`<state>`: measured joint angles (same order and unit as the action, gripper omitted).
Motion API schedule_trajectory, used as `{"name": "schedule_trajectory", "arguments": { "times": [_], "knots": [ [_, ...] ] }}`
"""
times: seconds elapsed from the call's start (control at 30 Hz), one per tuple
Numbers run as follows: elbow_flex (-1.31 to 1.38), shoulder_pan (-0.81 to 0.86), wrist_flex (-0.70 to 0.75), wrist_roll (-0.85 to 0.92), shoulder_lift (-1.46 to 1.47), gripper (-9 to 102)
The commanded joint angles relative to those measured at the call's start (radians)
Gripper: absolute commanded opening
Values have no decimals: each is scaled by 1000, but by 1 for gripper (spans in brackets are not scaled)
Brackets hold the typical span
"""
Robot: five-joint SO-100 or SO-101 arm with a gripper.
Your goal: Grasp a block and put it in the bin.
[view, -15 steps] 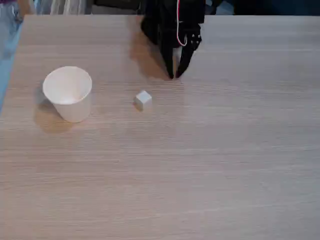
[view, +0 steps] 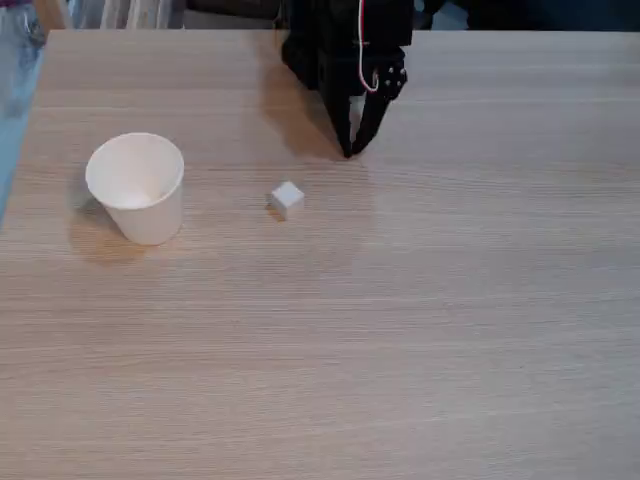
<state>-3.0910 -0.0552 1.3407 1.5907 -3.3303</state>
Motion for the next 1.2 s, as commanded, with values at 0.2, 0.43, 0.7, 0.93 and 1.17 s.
{"name": "schedule_trajectory", "arguments": {
  "times": [0.2, 0.43, 0.7, 0.93, 1.17],
  "knots": [
    [-14, 72, 6, -2, -2, 0],
    [-14, 31, 3, -29, -2, 0],
    [-15, 25, -3, -75, -2, 0],
    [-11, 40, 3, -25, -2, 0],
    [52, 49, -6, -9, -2, 0]
  ]
}}
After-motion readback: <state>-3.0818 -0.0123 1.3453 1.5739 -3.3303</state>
